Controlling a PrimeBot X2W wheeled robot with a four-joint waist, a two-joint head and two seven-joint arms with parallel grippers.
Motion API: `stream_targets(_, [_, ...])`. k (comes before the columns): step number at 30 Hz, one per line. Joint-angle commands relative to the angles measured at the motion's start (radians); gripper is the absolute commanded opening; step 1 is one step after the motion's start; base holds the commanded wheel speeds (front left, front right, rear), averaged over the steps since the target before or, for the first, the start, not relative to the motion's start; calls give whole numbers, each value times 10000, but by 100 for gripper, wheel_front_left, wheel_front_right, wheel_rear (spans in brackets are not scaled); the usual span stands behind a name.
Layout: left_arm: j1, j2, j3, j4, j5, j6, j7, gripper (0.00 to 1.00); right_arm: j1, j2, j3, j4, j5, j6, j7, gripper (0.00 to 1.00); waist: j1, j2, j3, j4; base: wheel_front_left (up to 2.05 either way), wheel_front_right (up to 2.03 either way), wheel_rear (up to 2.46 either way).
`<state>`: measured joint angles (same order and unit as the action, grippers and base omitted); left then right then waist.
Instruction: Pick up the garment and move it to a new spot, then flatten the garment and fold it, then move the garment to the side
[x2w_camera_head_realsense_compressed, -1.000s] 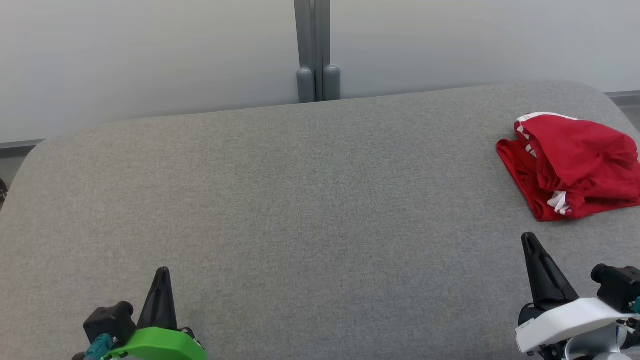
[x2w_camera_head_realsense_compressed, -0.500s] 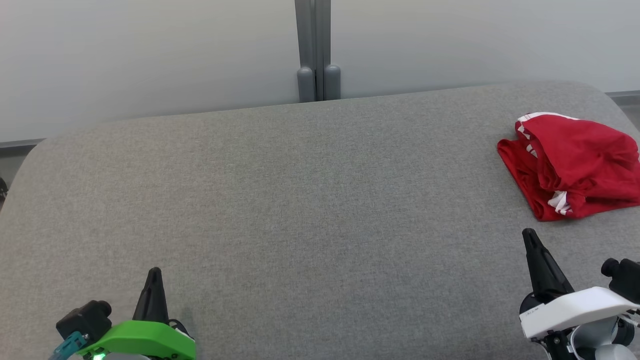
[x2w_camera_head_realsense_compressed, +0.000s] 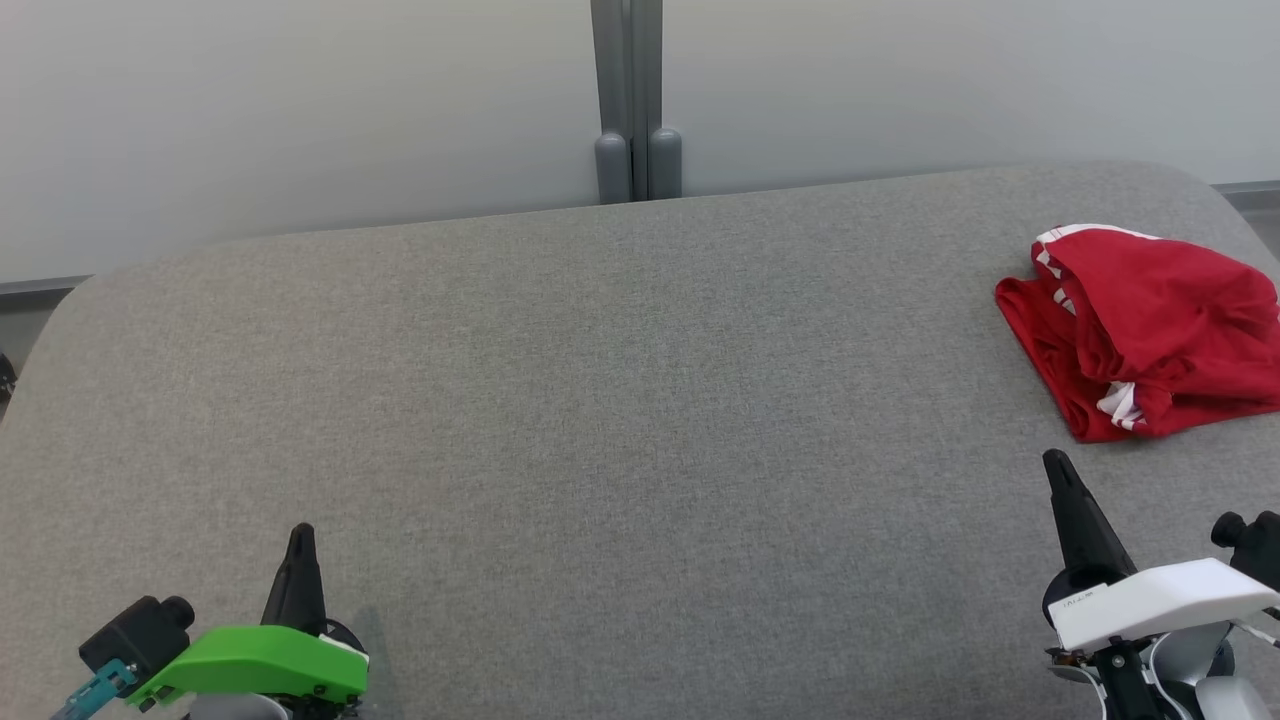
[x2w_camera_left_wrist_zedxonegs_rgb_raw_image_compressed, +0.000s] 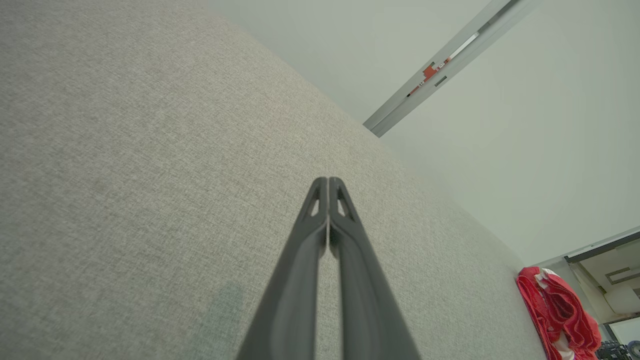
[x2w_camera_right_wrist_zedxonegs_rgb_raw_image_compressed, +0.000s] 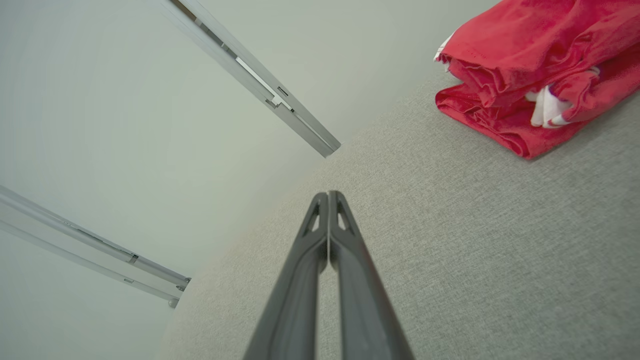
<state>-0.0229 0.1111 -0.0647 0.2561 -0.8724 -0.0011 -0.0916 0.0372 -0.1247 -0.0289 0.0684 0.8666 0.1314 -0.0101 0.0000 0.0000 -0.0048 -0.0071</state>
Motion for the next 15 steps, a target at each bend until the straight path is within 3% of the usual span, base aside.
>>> stream_targets(1, [-313,14,129,-142,-318,-92,73,0,-255,-27,-63,-31,333,-4,40,0,0,0,1,1,0,0,0])
stream_targets(15, [-463,-127,509,-145,-1889,-365,517,0,-546,96,-175,363,1973,-5,256,0,0,0,14,13,0,0,0])
